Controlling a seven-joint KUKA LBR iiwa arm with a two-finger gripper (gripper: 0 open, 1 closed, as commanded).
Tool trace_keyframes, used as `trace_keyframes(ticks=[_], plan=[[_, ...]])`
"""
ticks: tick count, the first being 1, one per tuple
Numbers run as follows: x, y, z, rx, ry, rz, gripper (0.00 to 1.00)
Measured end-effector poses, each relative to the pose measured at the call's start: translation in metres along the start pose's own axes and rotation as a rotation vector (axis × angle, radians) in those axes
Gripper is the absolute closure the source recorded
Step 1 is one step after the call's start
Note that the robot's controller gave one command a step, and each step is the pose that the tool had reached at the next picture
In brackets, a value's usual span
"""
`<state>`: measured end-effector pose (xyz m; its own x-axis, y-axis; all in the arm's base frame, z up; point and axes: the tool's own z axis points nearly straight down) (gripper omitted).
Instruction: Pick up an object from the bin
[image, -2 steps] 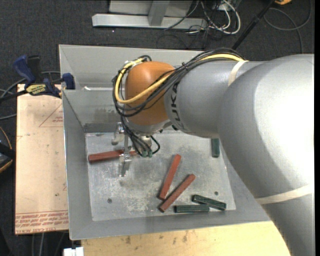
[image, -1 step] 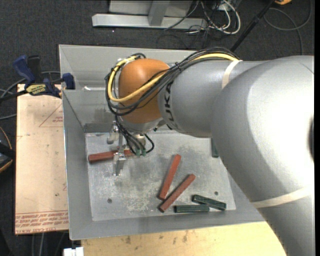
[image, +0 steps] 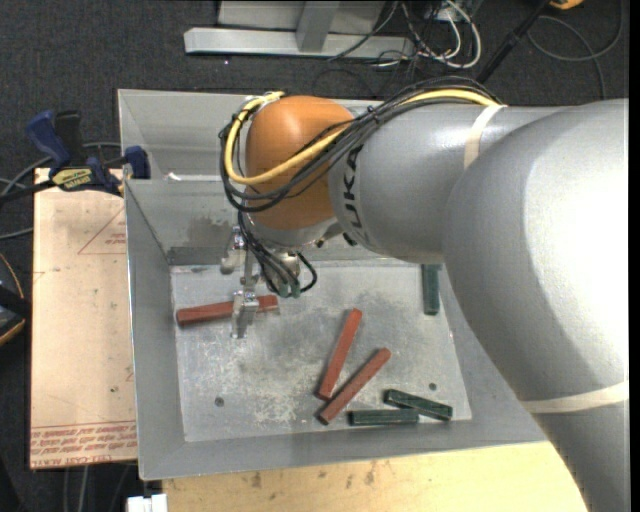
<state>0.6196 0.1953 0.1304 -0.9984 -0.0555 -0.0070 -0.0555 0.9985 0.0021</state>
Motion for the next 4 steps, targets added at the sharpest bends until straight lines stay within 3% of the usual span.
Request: trace_keyframes(ticks=[1, 2, 4], plan=[[0.006, 0.01, 0.057, -0.002, -0.001, 0.0, 0.0], [-0.014, 0.008, 0.052, -0.006, -0.011, -0.051, 1.0], [-0.013, 0.007, 0.05, -0.004, -0.006, -0.052, 1.0]])
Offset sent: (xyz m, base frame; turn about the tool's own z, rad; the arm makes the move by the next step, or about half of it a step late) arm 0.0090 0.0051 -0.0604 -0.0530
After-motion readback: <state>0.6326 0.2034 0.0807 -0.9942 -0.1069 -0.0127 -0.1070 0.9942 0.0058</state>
